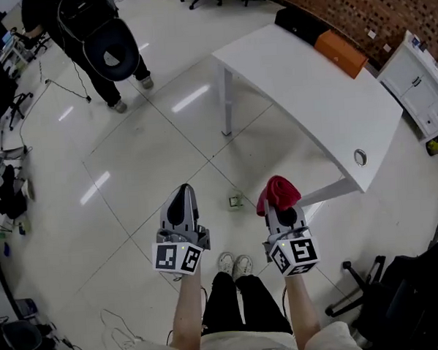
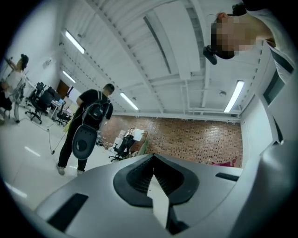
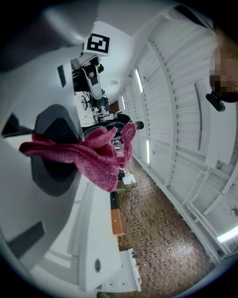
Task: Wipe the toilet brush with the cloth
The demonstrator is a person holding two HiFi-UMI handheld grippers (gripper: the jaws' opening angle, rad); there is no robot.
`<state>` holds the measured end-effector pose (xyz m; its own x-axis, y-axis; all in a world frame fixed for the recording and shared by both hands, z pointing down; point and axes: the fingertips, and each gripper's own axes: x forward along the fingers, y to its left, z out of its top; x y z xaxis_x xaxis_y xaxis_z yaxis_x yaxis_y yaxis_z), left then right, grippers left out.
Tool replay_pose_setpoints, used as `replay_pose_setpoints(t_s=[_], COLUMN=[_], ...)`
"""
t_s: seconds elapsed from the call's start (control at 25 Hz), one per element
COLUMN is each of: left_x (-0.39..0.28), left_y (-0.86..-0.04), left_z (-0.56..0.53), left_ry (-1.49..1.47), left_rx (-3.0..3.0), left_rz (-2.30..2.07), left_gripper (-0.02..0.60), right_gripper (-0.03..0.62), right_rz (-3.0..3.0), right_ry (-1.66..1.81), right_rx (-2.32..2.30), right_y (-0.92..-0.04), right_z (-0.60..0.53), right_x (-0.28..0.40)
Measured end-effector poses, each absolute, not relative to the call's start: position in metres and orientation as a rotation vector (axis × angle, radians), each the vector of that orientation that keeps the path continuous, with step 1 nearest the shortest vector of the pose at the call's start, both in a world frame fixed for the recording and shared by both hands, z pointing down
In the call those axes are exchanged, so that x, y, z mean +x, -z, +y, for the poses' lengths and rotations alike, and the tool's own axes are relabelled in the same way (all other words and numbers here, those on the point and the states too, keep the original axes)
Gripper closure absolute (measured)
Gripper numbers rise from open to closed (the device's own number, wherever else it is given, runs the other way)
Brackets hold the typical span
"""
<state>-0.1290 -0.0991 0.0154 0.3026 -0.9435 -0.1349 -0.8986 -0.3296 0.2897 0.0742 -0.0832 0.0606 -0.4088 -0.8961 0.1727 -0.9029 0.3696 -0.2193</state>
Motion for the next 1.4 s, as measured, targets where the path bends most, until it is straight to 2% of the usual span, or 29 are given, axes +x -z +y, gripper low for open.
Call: replay_pose_setpoints(t_s=[0.12, 0.24, 0.64, 0.96, 1.4], left_x=[-0.134, -0.141, -0.173, -0.144, -0.126], left_y=[0.064, 0.1, 0.118, 0.138, 0.16], left_z=[-0.047, 0.01, 0.209, 0.3, 0.367], left_ry=[0.441, 0.496, 0.495, 0.498, 0.546], left_rx=[2.432, 2.464, 2.466, 2.54, 2.557], left_rz=[-1.721, -1.703, -1.592, -1.57, -1.586], left_gripper=[0.577, 0.577, 0.577, 0.577, 0.577], right_gripper=[0.562, 0.562, 0.563, 0.562, 0.562], right_rz=[-2.59, -2.62, -2.686, -2.696, -2.773], right_ry=[-0.472, -0.511, -0.586, -0.488, -0.427], right_rx=[1.706, 1.754, 1.753, 1.807, 1.782], right_y=[0.012, 0.046, 0.093, 0.114, 0.141], right_z=[-0.028, 0.03, 0.221, 0.314, 0.374], right_x=[0.077, 0.077, 0.01, 0.038, 0.043])
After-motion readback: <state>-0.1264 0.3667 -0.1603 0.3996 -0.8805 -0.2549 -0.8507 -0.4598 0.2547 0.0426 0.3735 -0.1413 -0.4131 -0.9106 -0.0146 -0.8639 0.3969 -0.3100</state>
